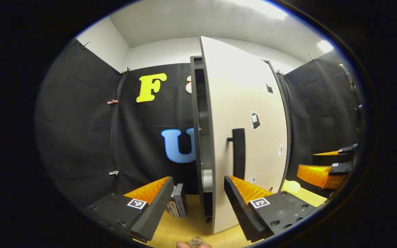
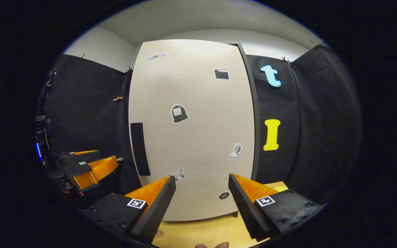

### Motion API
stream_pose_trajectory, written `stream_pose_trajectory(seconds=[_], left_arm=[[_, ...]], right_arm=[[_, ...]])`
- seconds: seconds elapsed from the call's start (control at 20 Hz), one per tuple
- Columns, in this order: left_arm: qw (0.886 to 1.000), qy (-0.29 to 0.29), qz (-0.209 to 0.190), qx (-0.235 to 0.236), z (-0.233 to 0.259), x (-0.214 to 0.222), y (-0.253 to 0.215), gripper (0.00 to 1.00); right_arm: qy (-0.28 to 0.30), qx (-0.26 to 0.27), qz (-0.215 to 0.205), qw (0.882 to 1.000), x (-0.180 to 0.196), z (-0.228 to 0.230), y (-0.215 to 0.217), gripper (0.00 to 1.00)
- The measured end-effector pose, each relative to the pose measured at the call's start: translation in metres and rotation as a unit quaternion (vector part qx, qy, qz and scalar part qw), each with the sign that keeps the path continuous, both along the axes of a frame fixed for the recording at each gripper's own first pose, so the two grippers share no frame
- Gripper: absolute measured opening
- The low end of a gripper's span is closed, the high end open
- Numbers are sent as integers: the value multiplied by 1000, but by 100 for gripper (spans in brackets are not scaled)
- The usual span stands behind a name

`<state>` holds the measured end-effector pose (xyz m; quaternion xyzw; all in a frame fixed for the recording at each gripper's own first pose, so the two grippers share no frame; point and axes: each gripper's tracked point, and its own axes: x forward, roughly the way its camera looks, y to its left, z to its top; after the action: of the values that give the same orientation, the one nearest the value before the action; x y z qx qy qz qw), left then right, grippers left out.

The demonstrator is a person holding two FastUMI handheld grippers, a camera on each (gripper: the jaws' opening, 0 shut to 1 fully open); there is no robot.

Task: Open the cabinet door with the right hand, grasp the bottle in the cabinet with the left hand and place it on the coaster, then close the cabinet door with the right hand.

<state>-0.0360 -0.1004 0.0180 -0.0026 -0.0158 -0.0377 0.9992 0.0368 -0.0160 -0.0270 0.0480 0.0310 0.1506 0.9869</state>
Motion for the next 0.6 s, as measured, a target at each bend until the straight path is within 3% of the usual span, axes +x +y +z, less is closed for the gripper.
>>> stream_pose_trajectory(seconds=[0.3, 0.6], left_arm=[[1000, -12, -23, -9, 1, 5, -48, 93], [1000, 12, -19, -15, -14, 6, -82, 93]], right_arm=[[6, -26, -37, 999, 13, -12, -49, 99], [1, -5, -37, 999, 10, -13, -71, 99]])
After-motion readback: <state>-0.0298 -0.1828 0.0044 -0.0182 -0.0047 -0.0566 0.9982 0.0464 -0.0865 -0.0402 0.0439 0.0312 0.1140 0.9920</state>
